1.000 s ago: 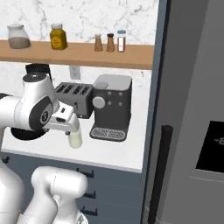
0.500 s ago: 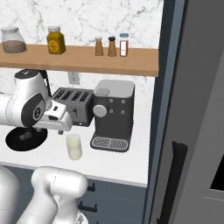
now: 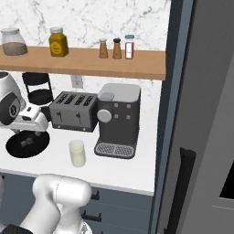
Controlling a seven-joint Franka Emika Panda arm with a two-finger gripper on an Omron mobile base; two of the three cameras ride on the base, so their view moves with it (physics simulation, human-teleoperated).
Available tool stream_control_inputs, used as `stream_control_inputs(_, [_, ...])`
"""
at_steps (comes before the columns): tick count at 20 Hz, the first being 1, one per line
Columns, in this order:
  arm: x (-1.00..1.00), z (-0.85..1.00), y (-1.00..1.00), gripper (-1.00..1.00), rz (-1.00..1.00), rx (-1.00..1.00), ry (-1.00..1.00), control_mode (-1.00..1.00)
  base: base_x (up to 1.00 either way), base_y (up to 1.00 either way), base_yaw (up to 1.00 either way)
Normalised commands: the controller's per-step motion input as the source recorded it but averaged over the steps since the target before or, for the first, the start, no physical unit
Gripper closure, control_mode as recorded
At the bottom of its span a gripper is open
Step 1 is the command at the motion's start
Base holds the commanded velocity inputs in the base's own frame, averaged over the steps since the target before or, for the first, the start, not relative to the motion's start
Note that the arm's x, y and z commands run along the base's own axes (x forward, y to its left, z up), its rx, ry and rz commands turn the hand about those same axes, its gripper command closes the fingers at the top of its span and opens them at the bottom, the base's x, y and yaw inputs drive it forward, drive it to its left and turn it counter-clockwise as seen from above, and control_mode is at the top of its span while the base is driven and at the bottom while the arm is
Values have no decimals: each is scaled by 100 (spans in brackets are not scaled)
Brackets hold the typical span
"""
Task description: Grab a lemon wedge from the fridge and one ice cube from the ice bowl, and put them in the glass of lemonade.
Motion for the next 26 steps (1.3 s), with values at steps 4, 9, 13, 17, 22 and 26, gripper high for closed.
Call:
stream_control_inputs(4, [51,-26,70,-100,3,0,5,-100,0,0,0])
stream_control_inputs(9, [56,-15,10,-100,0,0,6,-100,0,0,0])
stream_control_inputs(13, [28,-3,24,-100,-2,-8,16,-100,0,0,0])
stream_control_inputs(17, [46,-4,8,-100,2,-3,11,-100,0,0,0])
stream_control_inputs(22, [15,-8,0,-100,0,2,4,-100,0,0,0])
stream_control_inputs(26, [52,-47,5,-100,3,12,8,-100,0,0,0])
